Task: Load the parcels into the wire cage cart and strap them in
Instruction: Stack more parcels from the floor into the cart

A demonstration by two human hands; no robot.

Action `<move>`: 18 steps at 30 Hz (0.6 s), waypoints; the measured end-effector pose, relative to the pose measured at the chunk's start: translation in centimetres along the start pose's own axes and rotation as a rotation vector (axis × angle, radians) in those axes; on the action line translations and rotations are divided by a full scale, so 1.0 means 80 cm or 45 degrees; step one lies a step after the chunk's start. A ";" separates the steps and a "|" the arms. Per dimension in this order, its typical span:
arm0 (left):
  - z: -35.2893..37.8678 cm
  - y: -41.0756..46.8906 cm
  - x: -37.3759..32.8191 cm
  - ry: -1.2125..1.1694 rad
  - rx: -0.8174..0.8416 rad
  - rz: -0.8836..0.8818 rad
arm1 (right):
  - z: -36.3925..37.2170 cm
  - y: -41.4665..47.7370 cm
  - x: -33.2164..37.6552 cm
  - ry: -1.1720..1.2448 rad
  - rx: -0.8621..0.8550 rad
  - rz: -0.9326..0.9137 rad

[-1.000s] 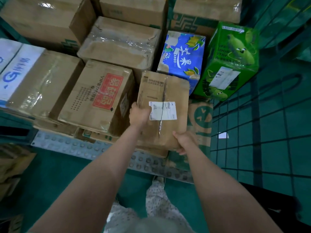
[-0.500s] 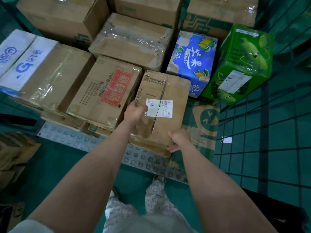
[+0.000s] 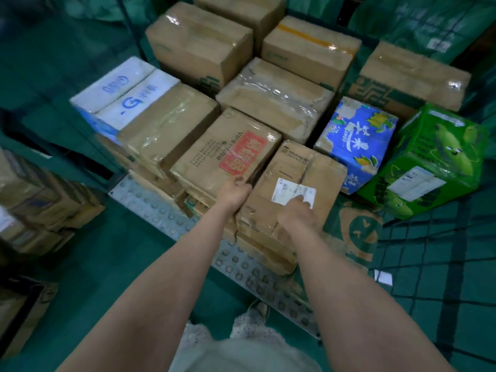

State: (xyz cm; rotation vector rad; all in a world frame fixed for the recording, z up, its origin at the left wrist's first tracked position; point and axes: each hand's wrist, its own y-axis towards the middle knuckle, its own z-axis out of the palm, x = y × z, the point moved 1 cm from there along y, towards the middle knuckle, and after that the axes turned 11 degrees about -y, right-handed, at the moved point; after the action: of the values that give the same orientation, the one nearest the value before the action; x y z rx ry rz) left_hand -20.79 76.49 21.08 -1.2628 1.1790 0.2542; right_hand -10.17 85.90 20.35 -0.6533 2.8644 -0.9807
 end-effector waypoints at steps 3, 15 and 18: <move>-0.048 -0.018 -0.004 -0.125 -0.109 0.014 | 0.000 -0.017 0.065 0.134 0.033 -0.197; -0.329 -0.096 0.070 -0.553 -0.648 0.003 | 0.118 -0.148 0.308 0.332 0.306 -0.560; -0.404 -0.126 0.105 -0.593 -0.750 -0.021 | 0.153 -0.210 0.361 0.335 0.418 -0.574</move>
State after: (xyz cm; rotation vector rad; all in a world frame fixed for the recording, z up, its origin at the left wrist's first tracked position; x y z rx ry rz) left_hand -27.37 42.50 25.30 -1.6032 0.7049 0.8811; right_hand -28.02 55.25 23.23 -1.2446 2.7062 -1.6646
